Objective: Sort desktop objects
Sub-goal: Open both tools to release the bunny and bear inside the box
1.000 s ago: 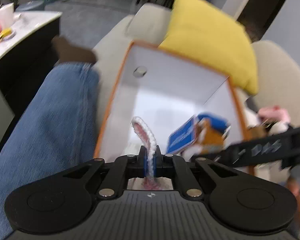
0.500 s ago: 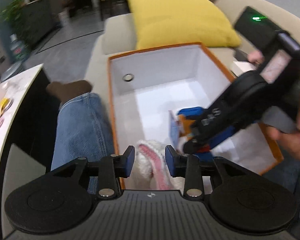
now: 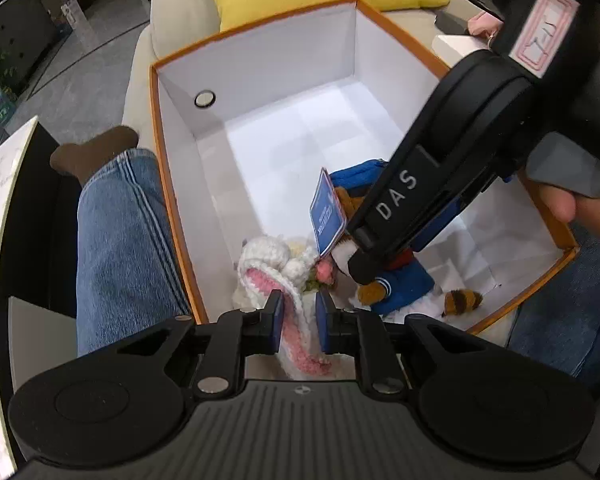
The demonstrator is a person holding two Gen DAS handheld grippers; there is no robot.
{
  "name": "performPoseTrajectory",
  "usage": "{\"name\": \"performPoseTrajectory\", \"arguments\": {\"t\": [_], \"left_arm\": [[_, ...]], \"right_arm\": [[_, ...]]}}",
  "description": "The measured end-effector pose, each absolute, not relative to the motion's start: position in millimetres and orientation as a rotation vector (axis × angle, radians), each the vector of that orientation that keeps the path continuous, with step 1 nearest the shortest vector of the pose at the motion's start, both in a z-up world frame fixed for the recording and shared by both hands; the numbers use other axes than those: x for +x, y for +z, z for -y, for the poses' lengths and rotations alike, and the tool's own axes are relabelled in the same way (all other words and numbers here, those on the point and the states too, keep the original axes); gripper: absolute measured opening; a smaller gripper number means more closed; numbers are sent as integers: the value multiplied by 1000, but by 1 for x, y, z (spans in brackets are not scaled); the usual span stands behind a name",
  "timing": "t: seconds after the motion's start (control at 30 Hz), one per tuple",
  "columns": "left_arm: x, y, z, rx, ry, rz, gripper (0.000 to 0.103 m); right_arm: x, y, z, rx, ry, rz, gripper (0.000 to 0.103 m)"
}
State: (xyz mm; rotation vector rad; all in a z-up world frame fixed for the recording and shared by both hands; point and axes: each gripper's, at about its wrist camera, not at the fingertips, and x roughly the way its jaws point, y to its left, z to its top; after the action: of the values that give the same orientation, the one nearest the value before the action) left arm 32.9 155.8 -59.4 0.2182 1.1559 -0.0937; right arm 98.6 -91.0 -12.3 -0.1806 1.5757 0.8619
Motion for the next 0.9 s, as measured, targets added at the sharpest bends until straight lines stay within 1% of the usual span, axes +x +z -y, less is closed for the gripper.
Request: {"name": "performPoseTrajectory", "arguments": {"t": [0.13,0.3,0.33,0.4,0.47,0.5,0.53,0.67,0.73,0.77,0.9], "left_arm": [[31,-64,-158,200,-98,-1155,19],[34,-71,-158,188,-77,-1188,19],[35,-74,-159,199,-66,-1199,16],[34,-78,-156,244,-46,-1184,13],[34,-75,-157,222,-50,-1174,13],[34,-74,-158,208,-49,-1169,13],[33,-73,-160,196,-53,-1163,13],[25,-60,-177,76,-76,-1120,13],[16,-48,-188,42,-57,-1057,13],[11,-42,-193,28,-47,-1021,13],[-2,-27,-210,-32,-3,-929,13]], "right_arm": [[99,-21,89,-170,849,-1598,53],[90,-5,93,-217,888,-1533,58],[88,0,94,-233,897,-1512,58],[84,5,96,-254,916,-1484,57],[82,5,96,-272,922,-1471,57],[81,2,96,-283,911,-1465,55],[81,-1,95,-294,901,-1461,51],[77,-10,95,-332,880,-1457,49],[76,-14,96,-342,882,-1458,41],[76,-16,96,-345,882,-1461,39],[74,-19,97,-335,915,-1452,37]]}}
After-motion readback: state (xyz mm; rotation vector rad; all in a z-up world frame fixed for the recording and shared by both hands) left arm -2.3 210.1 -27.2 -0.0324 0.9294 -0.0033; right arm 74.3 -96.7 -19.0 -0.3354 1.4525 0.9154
